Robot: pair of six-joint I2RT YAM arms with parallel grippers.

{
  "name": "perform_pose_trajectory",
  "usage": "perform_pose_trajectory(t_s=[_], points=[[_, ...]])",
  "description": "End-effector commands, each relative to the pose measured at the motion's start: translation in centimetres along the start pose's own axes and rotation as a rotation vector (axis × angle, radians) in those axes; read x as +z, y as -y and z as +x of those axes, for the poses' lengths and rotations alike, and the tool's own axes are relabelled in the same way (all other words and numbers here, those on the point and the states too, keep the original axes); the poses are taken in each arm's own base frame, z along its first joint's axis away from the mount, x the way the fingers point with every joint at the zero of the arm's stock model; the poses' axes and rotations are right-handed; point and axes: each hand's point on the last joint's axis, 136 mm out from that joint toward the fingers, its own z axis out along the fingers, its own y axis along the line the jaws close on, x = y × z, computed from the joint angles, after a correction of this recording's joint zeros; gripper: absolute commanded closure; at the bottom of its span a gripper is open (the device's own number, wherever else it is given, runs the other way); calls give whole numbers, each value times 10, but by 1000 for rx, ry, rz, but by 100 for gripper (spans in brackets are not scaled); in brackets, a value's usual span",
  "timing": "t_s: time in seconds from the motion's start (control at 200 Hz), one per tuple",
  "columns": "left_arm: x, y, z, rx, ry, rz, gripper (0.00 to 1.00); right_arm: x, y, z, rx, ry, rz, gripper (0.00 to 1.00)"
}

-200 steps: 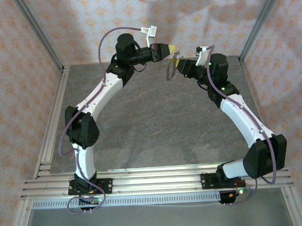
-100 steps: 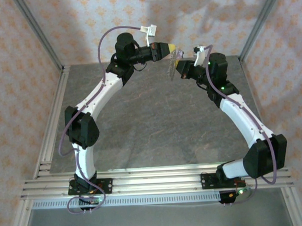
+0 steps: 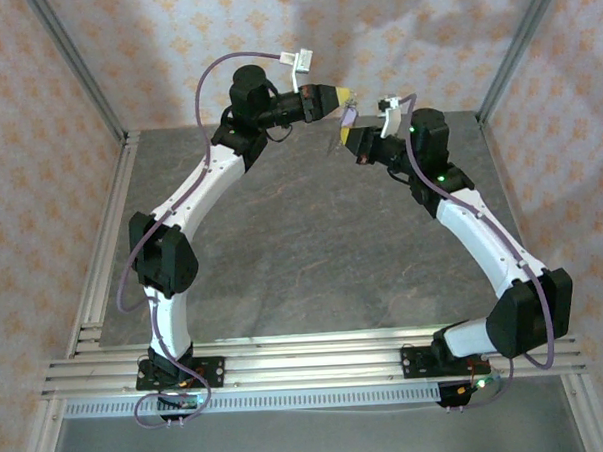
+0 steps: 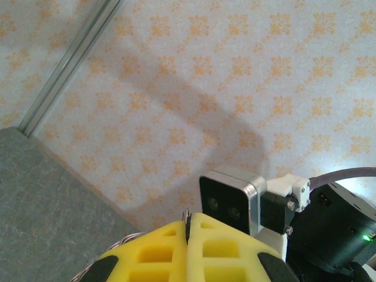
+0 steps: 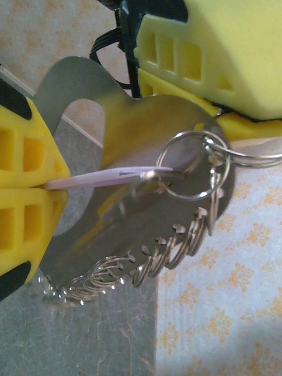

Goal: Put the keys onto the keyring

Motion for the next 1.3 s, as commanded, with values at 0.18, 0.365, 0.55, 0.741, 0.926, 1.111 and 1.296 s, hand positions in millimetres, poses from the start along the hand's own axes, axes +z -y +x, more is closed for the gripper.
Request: perform_pose_trajectory(t_s=[0.18, 0.365, 0.55, 0.741, 0.926, 1.111, 1.296], points=[[-4, 28, -20, 66, 44, 59, 100, -17, -16, 4, -44, -55, -31, 67], [-5, 30, -21, 70, 42, 60, 100, -41, -7, -28, 25, 78, -37, 70], [-5, 30, -20, 69, 39, 59, 100, -57, 1, -65, 133, 233, -57, 70], [-6, 31, -20, 63, 50, 61, 100, -44, 2, -91, 284, 305, -140, 66], [-7, 30, -19, 57, 53, 60, 100, -34, 3, -101, 366, 330, -206, 67], [-7, 33, -20, 60, 53, 65, 100, -26, -2, -100, 370, 319, -220, 71], [-7, 36, -21, 63, 55, 66, 100, -25, -6, -101, 363, 317, -226, 73]])
